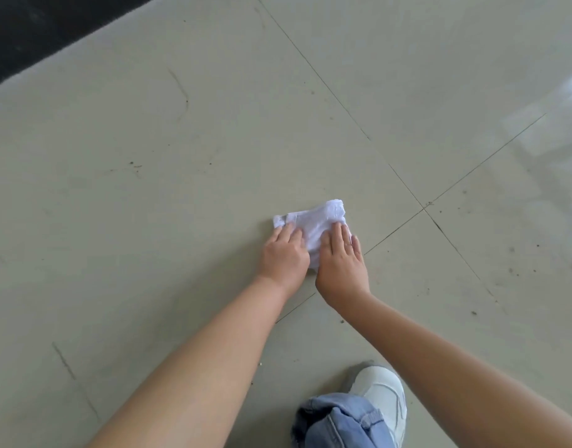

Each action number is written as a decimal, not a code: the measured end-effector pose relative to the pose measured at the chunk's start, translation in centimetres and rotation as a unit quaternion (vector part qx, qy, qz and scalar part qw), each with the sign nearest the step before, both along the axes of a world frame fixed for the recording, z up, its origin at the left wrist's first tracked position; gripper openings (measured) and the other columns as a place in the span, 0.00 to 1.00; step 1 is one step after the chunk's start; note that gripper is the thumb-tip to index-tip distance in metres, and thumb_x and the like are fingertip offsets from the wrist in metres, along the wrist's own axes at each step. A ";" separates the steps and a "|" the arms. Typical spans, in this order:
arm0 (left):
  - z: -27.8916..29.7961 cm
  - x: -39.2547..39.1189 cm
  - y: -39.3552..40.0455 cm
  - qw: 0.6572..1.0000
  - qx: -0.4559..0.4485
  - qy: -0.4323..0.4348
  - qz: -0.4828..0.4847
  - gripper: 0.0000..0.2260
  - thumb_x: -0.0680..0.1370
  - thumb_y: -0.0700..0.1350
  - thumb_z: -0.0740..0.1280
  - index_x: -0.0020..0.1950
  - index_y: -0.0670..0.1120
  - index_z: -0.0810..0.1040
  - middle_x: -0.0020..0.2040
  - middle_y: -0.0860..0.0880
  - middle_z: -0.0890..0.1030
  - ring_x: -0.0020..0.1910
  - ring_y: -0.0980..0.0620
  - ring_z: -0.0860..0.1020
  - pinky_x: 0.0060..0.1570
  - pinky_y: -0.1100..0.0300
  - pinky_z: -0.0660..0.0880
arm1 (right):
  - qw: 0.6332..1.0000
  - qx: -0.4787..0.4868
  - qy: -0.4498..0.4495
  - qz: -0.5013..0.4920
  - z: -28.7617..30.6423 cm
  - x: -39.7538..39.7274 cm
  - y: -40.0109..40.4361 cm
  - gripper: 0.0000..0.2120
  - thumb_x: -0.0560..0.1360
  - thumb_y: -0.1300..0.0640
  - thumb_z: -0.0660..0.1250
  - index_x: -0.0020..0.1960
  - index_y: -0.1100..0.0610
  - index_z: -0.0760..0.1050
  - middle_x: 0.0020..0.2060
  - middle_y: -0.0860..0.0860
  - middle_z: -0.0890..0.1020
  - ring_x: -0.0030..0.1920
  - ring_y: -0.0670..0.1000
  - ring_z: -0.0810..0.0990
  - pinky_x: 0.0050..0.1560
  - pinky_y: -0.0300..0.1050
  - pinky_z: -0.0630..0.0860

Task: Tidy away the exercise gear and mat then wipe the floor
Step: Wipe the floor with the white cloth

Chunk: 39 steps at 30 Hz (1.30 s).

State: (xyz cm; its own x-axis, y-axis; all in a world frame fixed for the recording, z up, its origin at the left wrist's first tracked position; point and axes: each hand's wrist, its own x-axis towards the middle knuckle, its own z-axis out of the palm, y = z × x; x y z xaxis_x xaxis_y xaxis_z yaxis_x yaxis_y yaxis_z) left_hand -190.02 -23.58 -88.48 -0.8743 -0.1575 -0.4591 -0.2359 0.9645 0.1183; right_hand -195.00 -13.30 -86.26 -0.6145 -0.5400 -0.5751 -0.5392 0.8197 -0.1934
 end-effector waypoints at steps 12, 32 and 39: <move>0.0 7.6 -5.0 0.999 -0.005 -0.020 0.046 0.19 0.65 0.37 0.55 0.38 0.38 0.86 0.39 0.45 0.87 0.39 0.45 0.86 0.29 0.59 0.80 | 0.990 -0.086 -0.008 0.115 -2.4 4.3 -3.5 0.26 0.65 0.62 0.50 0.54 0.62 0.81 0.57 0.56 0.82 0.57 0.54 0.82 0.69 0.48 0.62; 0.3 -8.9 -6.0 0.991 -0.016 0.045 0.123 0.19 0.82 0.36 0.50 0.74 0.36 0.62 0.76 0.42 0.61 0.78 0.47 0.54 0.74 0.56 0.53 | 0.997 -0.038 0.065 0.017 -1.6 -10.0 -7.4 0.31 0.77 0.66 0.53 0.77 0.58 0.44 0.77 0.55 0.43 0.77 0.54 0.40 0.75 0.50 0.35; 1.2 0.6 -14.6 0.939 -0.100 -0.103 0.313 0.13 0.80 0.37 0.57 0.64 0.39 0.72 0.65 0.42 0.72 0.65 0.44 0.72 0.55 0.52 0.72 | 0.963 -0.143 -0.040 0.224 -2.4 -4.2 -19.0 0.27 0.79 0.59 0.57 0.76 0.54 0.52 0.77 0.53 0.43 0.77 0.52 0.40 0.75 0.48 0.36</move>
State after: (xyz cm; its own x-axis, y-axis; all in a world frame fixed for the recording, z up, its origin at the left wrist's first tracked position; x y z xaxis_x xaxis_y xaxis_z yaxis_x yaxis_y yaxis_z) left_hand -189.44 -38.23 -87.29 -0.4776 -0.7119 -0.5149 -0.7622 0.6272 -0.1603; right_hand -199.24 -32.30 -88.68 -0.2429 -0.8840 -0.3994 -0.8003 0.4153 -0.4325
